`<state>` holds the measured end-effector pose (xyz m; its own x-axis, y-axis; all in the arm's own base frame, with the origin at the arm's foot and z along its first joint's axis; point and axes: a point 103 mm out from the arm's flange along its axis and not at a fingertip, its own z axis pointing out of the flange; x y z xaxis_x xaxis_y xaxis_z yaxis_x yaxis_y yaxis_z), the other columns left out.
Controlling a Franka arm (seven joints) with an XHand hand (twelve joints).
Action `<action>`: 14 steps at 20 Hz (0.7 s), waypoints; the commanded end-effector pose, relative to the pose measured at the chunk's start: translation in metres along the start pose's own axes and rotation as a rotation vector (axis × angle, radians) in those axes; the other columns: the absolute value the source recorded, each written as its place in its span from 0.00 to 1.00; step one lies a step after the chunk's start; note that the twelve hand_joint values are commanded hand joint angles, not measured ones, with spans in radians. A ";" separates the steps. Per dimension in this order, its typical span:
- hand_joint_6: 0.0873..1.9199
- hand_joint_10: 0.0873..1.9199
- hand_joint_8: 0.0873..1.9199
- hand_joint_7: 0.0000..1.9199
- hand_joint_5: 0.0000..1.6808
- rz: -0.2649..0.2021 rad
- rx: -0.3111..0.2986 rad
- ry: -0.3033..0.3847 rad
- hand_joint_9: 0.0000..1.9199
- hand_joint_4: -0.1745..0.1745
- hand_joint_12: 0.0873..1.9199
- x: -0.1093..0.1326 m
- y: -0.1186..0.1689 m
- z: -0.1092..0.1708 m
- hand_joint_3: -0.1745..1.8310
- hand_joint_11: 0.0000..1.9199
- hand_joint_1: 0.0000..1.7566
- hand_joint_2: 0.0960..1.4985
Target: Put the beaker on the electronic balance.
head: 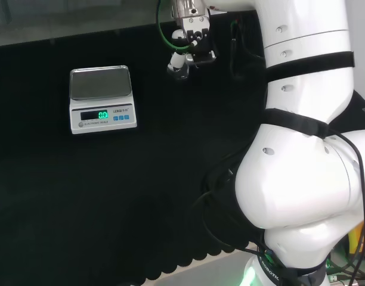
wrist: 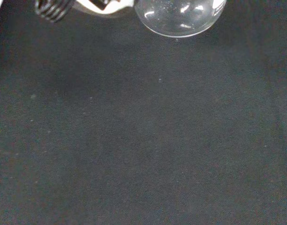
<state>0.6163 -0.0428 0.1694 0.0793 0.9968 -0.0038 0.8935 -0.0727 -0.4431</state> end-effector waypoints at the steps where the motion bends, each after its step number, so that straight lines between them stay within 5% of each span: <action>1: 0.33 0.20 0.41 0.51 0.48 -0.008 -0.006 -0.016 0.67 0.00 0.34 0.009 -0.005 -0.006 0.41 0.72 0.63 0.51; 14: 0.33 0.19 0.41 0.51 0.48 -0.090 -0.018 -0.048 0.67 0.00 0.34 0.087 0.006 -0.030 0.41 0.72 0.63 0.51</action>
<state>0.6336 0.0090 0.1928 0.0240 0.9997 -0.0085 0.9081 -0.0253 -0.4181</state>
